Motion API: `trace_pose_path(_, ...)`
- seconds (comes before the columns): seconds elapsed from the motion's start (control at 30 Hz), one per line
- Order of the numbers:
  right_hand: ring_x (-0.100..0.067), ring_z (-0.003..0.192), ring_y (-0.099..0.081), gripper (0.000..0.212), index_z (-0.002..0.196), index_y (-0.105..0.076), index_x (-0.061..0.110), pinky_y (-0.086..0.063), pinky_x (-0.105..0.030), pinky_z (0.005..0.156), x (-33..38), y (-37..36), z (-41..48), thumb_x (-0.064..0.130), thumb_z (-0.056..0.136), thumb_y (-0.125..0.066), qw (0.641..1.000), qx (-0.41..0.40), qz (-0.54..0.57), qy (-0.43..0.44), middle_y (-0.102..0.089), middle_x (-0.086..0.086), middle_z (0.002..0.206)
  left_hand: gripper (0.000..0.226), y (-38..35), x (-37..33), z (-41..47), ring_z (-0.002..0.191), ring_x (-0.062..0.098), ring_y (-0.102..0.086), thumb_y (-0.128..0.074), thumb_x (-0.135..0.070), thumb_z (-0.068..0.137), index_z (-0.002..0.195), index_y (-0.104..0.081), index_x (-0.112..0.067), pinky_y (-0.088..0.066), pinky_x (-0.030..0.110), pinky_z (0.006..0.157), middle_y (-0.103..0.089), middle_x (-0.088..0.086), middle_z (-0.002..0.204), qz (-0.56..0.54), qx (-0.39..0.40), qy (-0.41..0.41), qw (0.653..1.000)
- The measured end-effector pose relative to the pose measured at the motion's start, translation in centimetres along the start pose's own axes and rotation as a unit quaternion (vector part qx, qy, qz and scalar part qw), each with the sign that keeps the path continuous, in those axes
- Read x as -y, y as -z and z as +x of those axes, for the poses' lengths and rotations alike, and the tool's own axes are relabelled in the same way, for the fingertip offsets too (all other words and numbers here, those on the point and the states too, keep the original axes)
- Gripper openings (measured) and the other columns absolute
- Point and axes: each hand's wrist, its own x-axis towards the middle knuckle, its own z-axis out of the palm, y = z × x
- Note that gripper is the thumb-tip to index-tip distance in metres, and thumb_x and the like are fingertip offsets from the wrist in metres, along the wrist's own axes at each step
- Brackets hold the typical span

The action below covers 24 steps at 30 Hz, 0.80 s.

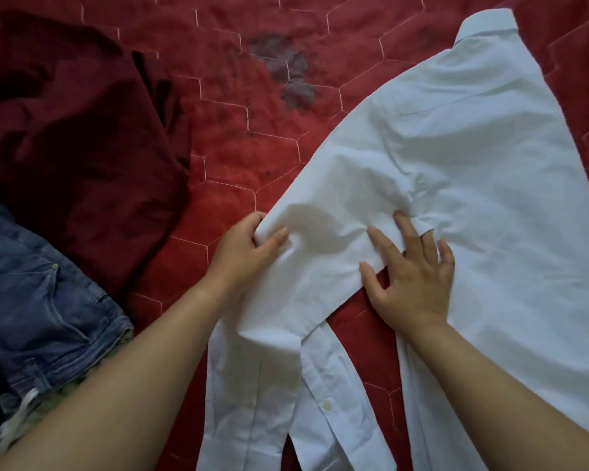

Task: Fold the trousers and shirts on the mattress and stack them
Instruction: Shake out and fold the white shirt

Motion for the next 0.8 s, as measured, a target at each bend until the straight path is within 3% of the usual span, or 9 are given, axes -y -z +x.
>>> trace_pose_path(0.1, -0.027, 0.122, -0.043, 0.047, 0.121, -0.059, 0.032, -0.029, -0.041, 0.088, 0.0, 1.4, -0.4, 0.044, 0.076, -0.058, 0.997, -0.019, 0.067, -0.031, -0.045, -0.003, 0.137, 0.011, 0.4, 0.7, -1.7, 0.060, 0.011, -0.055, -0.068, -0.029, 0.083, 0.081, -0.063, -0.020, -0.046, 0.034, 0.059, -0.065, -0.005, 0.070, 0.014, -0.009, -0.022, 1.000)
trace_pose_path(0.17, -0.025, 0.107, -0.045, 0.042, 0.113, -0.063, 0.031, -0.024, -0.034, 0.078, -0.2, 2.7, -1.0, 0.043, 0.073, -0.064, 0.990, -0.095, 0.086, -0.056, -0.047, -0.001, 0.123, 0.012, 0.5, 0.2, -2.3, 0.059, 0.005, -0.053, -0.069, -0.027, 0.083, 0.075, -0.060, -0.022, -0.044, 0.029, 0.057, -0.062, -0.012, 0.066, -0.008, -0.040, -0.038, 0.998)
trace_pose_path(0.27, -0.024, 0.107, -0.043, 0.037, 0.112, -0.061, 0.030, -0.021, -0.028, 0.081, 1.0, 3.9, -0.1, 0.044, 0.078, -0.060, 0.984, -0.151, 0.096, 0.012, -0.043, 0.002, 0.120, 0.019, 0.3, -1.5, -2.7, 0.059, 0.005, -0.052, -0.069, -0.032, 0.081, 0.070, -0.055, -0.024, -0.042, 0.027, 0.056, -0.058, -0.014, 0.063, -0.049, -0.070, -0.081, 0.993)
trace_pose_path(0.33, -0.025, 0.129, -0.034, 0.043, 0.124, -0.055, 0.030, -0.024, -0.034, 0.096, 1.5, 3.4, 1.4, 0.046, 0.084, -0.053, 0.989, -0.077, 0.112, 0.054, -0.038, 0.000, 0.138, 0.022, 0.2, -2.6, -2.8, 0.060, 0.012, -0.052, -0.067, -0.042, 0.078, 0.071, -0.055, -0.025, -0.044, 0.034, 0.055, -0.057, -0.008, 0.064, -0.068, -0.065, -0.109, 0.990)
trace_pose_path(0.4, -0.021, 0.143, -0.011, 0.053, 0.139, -0.039, 0.033, -0.009, -0.047, 0.112, 0.8, 2.5, 1.9, 0.051, 0.090, -0.041, 0.995, 0.046, 0.075, 0.040, -0.020, 0.001, 0.154, 0.022, 0.5, -3.0, -2.7, 0.060, 0.021, -0.055, -0.067, -0.045, 0.077, 0.074, -0.058, -0.026, -0.047, 0.037, 0.054, -0.060, 0.000, 0.066, -0.066, -0.043, -0.122, 0.989)
trace_pose_path(0.53, -0.016, 0.145, 0.001, 0.057, 0.147, -0.023, 0.034, 0.001, -0.043, 0.114, -2.6, 1.5, 1.8, 0.052, 0.094, -0.037, 0.990, 0.128, 0.007, 0.062, -0.003, 0.006, 0.158, 0.020, 1.6, -1.0, -3.5, 0.075, 0.014, -0.066, -0.070, -0.042, 0.073, 0.086, -0.066, -0.027, -0.055, 0.045, 0.070, -0.070, -0.004, 0.080, -0.025, 0.047, -0.055, 0.997)
trace_pose_path(0.63, -0.019, 0.145, -0.007, 0.055, 0.145, -0.031, 0.029, -0.009, -0.046, 0.115, -1.9, 2.8, 2.0, 0.046, 0.094, -0.042, 0.989, 0.134, 0.051, 0.037, -0.014, 0.004, 0.157, 0.025, 1.9, 0.9, -5.2, 0.079, 0.014, -0.070, -0.069, -0.041, 0.071, 0.091, -0.070, -0.026, -0.055, 0.046, 0.072, -0.073, -0.007, 0.085, 0.005, 0.044, -0.013, 0.999)
trace_pose_path(0.7, -0.025, 0.139, -0.026, 0.051, 0.136, -0.045, 0.021, -0.023, -0.049, 0.108, 0.0, 4.6, 2.5, 0.045, 0.091, -0.045, 0.992, 0.054, 0.099, 0.048, -0.037, -0.002, 0.147, 0.023, 1.9, 0.8, -6.2, 0.077, 0.021, -0.070, -0.068, -0.041, 0.074, 0.088, -0.070, -0.023, -0.055, 0.048, 0.069, -0.073, -0.004, 0.082, -0.050, 0.004, -0.011, 0.999)
trace_pose_path(0.8, -0.027, 0.132, -0.038, 0.050, 0.130, -0.051, 0.015, -0.027, -0.039, 0.108, 4.7, 7.7, 4.7, 0.043, 0.089, -0.050, 0.959, -0.011, 0.183, 0.217, -0.049, -0.005, 0.137, 0.034, 1.9, -0.7, -7.2, 0.068, 0.027, -0.065, -0.065, -0.046, 0.078, 0.082, -0.062, -0.012, -0.053, 0.047, 0.061, -0.068, 0.002, 0.073, -0.082, -0.036, -0.059, 0.994)
